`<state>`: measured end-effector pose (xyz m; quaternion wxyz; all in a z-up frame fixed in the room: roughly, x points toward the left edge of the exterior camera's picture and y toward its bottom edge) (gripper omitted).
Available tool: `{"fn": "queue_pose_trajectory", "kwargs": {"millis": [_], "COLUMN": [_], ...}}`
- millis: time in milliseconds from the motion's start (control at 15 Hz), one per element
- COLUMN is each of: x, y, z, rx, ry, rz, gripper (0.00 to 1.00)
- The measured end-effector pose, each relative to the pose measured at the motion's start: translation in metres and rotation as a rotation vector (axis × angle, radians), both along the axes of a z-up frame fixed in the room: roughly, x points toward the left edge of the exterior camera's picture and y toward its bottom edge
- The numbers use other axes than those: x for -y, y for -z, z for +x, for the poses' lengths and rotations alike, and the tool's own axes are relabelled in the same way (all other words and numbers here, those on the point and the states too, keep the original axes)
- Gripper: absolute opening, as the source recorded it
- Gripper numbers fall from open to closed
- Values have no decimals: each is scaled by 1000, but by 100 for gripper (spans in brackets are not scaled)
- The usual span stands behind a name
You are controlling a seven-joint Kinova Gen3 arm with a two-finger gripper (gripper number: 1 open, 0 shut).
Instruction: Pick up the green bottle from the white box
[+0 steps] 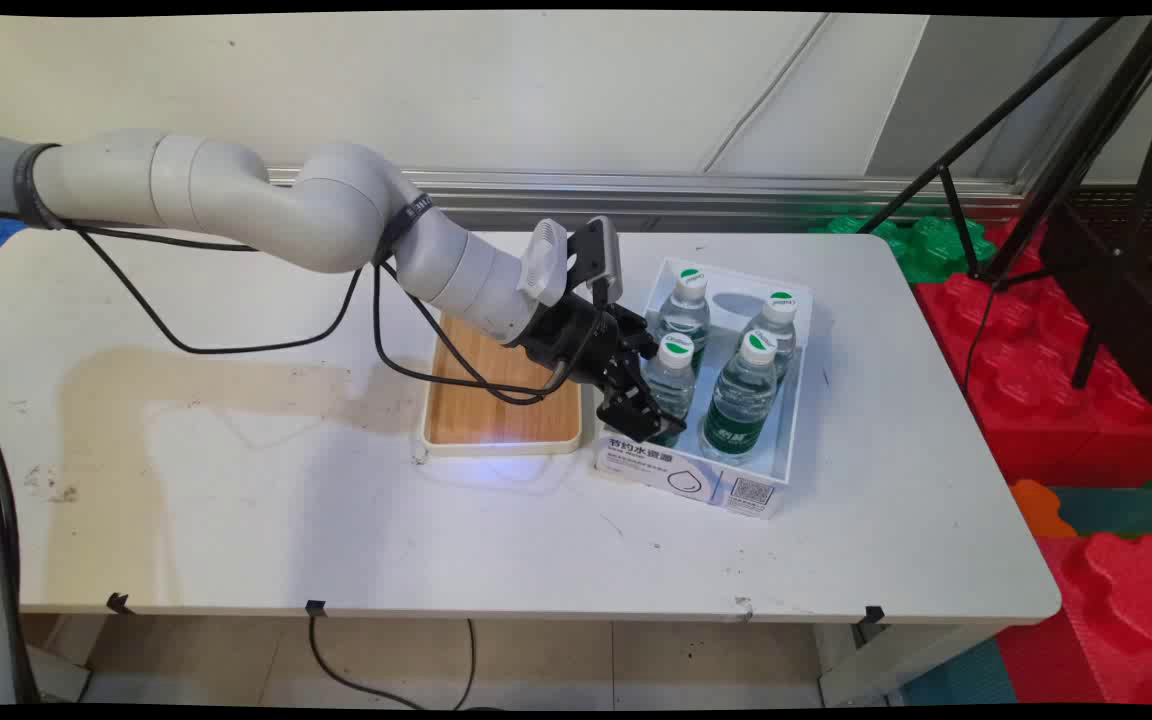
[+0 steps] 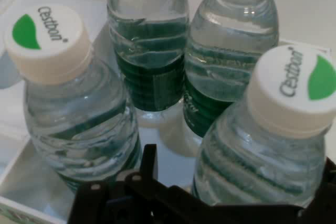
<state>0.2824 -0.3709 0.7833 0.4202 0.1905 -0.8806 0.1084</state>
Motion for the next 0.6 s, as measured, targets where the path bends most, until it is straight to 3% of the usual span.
{"fn": "queue_pose_trajectory", "kwargs": {"millis": [600], "x": [-1], "y": [-17], "z": [4], "rx": [-34], "ry": [-41], "rz": [0], "gripper": [100]}}
